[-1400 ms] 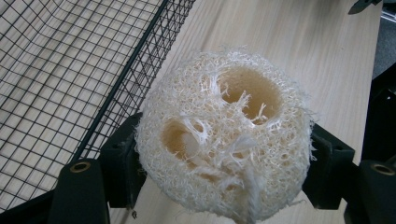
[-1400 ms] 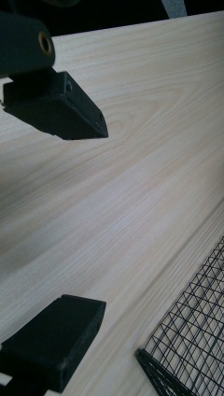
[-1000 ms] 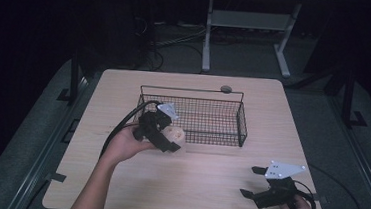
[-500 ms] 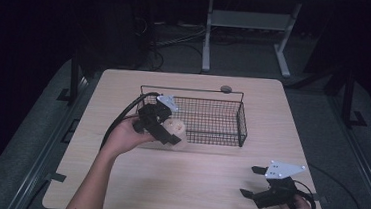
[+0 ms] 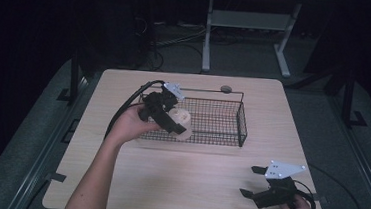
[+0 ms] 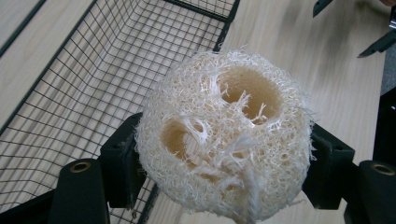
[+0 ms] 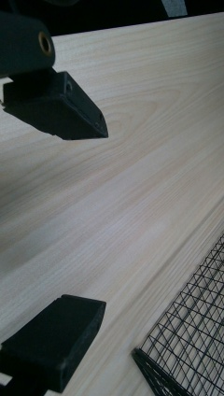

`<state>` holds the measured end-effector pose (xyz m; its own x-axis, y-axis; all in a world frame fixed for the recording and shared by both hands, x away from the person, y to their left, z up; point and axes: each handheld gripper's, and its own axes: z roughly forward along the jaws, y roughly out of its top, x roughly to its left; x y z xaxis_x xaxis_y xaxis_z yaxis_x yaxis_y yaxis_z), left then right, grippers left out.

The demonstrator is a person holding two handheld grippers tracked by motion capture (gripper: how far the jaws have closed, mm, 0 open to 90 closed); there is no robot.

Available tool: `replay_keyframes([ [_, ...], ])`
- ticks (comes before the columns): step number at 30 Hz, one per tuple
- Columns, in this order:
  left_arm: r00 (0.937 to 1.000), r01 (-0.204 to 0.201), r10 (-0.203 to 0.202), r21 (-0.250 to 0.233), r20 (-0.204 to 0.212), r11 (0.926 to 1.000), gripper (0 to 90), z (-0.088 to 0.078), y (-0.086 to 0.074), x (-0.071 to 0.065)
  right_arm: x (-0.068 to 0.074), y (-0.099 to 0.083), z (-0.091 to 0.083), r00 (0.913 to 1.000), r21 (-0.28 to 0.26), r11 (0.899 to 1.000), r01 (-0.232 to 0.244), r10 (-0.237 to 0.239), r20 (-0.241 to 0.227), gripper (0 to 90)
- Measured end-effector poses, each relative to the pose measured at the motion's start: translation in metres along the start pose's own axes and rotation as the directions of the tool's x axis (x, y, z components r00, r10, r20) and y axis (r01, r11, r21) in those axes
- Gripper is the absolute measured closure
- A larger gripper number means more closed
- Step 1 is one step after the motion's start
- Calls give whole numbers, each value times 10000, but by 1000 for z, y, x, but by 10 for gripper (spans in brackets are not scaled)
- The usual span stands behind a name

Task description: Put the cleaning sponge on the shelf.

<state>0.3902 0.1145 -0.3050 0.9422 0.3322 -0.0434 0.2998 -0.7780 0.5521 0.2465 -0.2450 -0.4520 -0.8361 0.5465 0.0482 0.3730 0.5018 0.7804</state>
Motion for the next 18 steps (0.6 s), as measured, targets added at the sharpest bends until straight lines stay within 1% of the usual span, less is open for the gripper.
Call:
replay_keyframes([
  [2, 10000, 73, -72, 82, -58, 9999, 273, 0, 3, 4, 0, 0, 0, 10000, 46, 10000, 14, -14, -7, 136],
  [6, 9999, 125, -125, 45, -114, 9999, 273, 0, 9, 13, 0, 0, 0, 10000, 19, 10000, -14, 14, -13, 136],
  [7, 9999, 125, -125, 45, -114, 9999, 273, 0, 9, 13, 0, 0, 0, 10000, 16, 10000, -22, 22, -24, 136],
  [8, 9998, 171, -171, -61, -103, 9998, 273, 0, 11, 16, 0, 0, 0, 10000, 14, 10000, -18, 18, -13, 136],
  [9, 9998, 172, -172, -44, -102, 9998, 273, 0, 12, 18, 0, 0, 0, 10000, 22, 10000, -30, 30, 1, 136],
  [16, 9996, 196, -197, -48, -215, 9998, 273, 2, 19, 26, -1, -1, -1, 10000, 33, 10000, -90, 90, -8, 135],
  [18, 9996, 192, -196, -185, -227, 9996, 273, 3, 21, 28, 0, -1, -1, 9999, 53, 9999, -122, 122, 14, 136],
])
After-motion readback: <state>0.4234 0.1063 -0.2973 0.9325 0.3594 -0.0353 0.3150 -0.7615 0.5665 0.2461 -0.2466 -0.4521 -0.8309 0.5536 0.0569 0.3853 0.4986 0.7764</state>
